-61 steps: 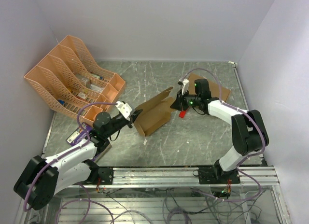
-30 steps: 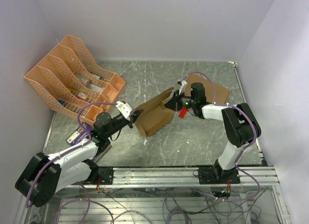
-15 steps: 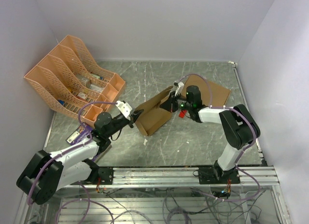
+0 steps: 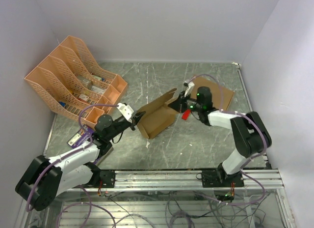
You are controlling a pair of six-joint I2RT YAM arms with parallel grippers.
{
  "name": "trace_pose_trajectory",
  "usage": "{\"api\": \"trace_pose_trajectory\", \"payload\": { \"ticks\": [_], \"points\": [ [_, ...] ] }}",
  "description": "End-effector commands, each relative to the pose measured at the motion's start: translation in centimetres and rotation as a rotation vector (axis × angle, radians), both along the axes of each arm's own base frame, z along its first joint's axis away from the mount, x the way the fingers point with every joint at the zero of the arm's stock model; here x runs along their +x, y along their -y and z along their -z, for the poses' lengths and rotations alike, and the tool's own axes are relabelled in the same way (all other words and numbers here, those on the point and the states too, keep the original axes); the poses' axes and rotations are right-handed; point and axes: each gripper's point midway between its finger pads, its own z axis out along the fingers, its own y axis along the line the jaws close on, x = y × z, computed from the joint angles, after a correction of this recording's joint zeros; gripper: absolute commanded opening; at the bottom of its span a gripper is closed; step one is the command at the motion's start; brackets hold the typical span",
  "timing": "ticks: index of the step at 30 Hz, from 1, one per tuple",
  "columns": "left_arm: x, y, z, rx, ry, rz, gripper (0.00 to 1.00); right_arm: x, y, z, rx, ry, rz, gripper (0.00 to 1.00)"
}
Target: Fold the paper box
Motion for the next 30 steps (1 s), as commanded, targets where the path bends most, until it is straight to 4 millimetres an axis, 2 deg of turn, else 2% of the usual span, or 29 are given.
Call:
{"api": "trace_pose_trajectory", "payload": {
  "ticks": [1,4,6,7,9,11,15,17,24,25,28,30],
  "points": [
    [0.0,-0.3,-1.6,0.02,0.083,-0.006,0.07,-0.2,4.3,-4.4,-0.118,0.241,-0.185,0.07],
    [0.1,-0.4,-2.2,0.017,0.11,-0.001,0.07,0.5,7.8,-3.8,-0.201,0.258,-0.177,0.39],
    [0.1,-0.4,-2.5,0.011,0.119,0.004,0.07,1.1,9.3,-3.1,-0.232,0.261,-0.139,0.62],
    [0.0,-0.3,-2.6,0.008,0.122,0.009,0.07,1.4,9.6,-2.6,-0.24,0.254,-0.132,0.7],
    [-0.2,-0.1,-2.8,0.005,0.132,0.024,0.07,2.0,9.6,-1.4,-0.268,0.213,-0.155,0.73],
    [-0.4,-0.1,-3.1,0.0,0.144,0.031,0.07,2.6,9.4,0.0,-0.269,0.156,-0.176,0.74],
    [-0.7,-0.4,-3.8,-0.001,0.167,0.033,0.07,3.9,9.1,0.9,-0.267,0.154,-0.194,0.74],
    [-0.9,-0.6,-4.1,0.001,0.18,0.03,0.07,5.0,8.8,0.5,-0.257,0.154,-0.197,0.75],
    [-1.5,-0.7,-4.8,-0.005,0.203,0.043,0.07,5.4,7.6,0.7,-0.205,0.129,-0.229,0.73],
    [-1.5,-0.7,-4.8,-0.005,0.203,0.044,0.07,5.5,7.3,0.4,-0.191,0.14,-0.234,0.68],
    [-1.4,-0.7,-4.9,-0.003,0.204,0.041,0.07,4.9,6.8,-0.3,-0.156,0.148,-0.279,0.42],
    [-1.2,-0.7,-4.8,0.004,0.2,0.034,0.07,4.2,6.5,-1.0,-0.139,0.168,-0.315,0.2]
  ]
}}
